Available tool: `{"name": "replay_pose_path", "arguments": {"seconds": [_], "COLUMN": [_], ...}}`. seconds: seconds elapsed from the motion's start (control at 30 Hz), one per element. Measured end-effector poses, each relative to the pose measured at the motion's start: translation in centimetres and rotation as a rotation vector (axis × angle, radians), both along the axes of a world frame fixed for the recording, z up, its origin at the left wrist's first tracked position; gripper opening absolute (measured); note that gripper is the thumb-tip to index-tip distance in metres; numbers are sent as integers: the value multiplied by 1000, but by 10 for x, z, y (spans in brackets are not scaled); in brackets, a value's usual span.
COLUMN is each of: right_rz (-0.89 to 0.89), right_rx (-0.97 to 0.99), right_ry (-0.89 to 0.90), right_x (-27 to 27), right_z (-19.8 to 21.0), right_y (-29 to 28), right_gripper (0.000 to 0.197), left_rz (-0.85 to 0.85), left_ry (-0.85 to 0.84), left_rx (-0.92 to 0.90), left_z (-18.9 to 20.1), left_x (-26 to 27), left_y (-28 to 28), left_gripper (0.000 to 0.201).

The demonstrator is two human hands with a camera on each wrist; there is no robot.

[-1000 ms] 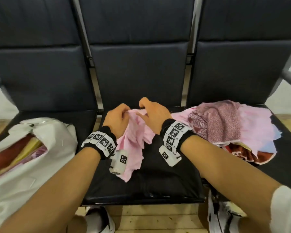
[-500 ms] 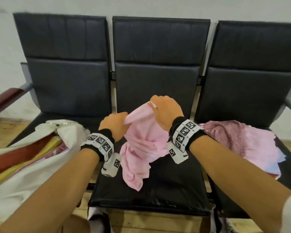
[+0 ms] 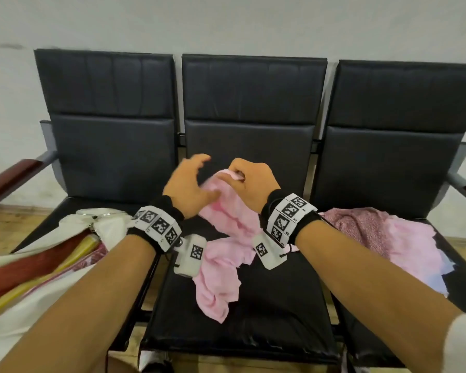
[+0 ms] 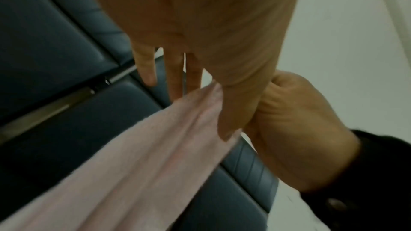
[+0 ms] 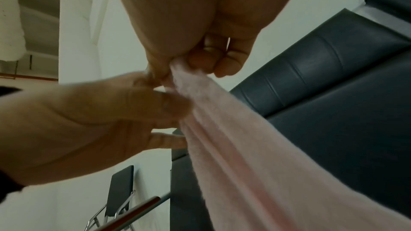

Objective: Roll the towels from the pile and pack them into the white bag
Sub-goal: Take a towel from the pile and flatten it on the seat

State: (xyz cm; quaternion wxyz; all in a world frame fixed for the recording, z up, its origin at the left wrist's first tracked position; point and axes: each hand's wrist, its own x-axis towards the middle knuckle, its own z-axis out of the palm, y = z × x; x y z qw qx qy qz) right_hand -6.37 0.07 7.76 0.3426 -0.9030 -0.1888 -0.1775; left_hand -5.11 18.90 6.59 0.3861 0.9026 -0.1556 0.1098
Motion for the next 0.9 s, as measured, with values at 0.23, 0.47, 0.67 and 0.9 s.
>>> {"name": "replay_pose_path", "arguments": {"seconds": [0.23,0.47,0.67,0.9], "right_rz": [-2,85,-79,-162], "right_rx": [109,-69,-211,-110], "right_ry": [70,475,482,319], "right_x": [-10,-3,4,13], "right_z": [-23,-52,-67,0], "right_y": [-7,-16,-21,6], "right_gripper": [24,31,15,20], "left_rz": [-38,-16,285,579], "left_ry": [-101,-82,-190,-290], "left_rx": [-74,-325,-449,-566], "left_z": [-21,4,25,49], "left_x": [-11,-11,6,13], "left_y": [-22,-22,17,85], "left_gripper": [8,13,22,44]}}
